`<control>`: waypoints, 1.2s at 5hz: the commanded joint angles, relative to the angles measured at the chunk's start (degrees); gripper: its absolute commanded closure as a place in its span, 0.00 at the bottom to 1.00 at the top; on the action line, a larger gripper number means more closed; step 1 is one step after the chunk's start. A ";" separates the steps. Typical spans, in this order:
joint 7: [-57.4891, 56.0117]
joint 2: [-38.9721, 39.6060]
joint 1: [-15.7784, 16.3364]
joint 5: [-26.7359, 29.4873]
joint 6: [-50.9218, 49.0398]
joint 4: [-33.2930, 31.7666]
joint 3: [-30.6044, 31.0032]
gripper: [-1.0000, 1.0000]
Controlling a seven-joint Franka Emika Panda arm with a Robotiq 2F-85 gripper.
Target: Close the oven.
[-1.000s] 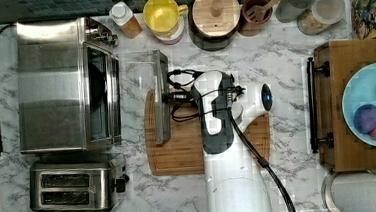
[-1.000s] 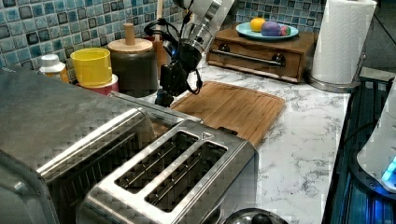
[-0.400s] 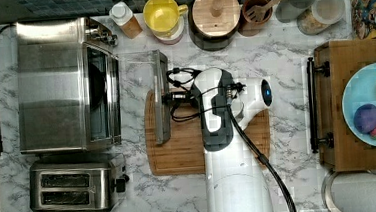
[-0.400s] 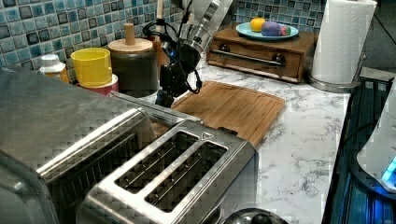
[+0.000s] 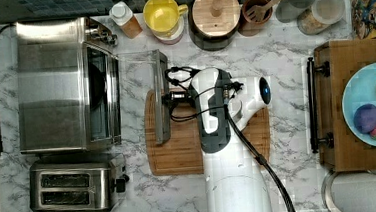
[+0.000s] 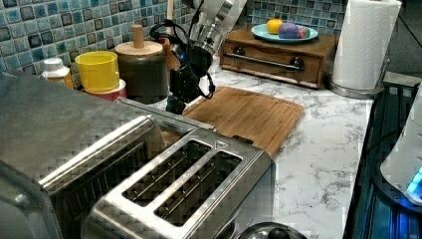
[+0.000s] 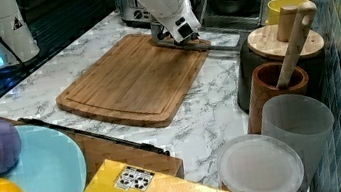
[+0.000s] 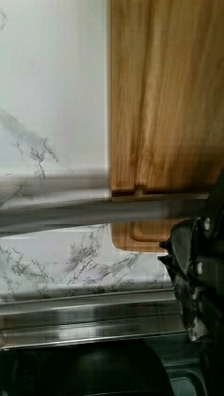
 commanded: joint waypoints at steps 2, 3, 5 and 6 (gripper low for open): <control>19.35 -13.00 13.40 -13.63 -5.54 11.44 10.60 1.00; 33.70 -12.21 17.98 -27.73 -1.72 14.94 11.97 1.00; 56.33 -9.15 24.24 -49.02 0.10 19.52 10.98 1.00; 66.15 -8.27 26.04 -54.55 -3.38 23.59 8.66 1.00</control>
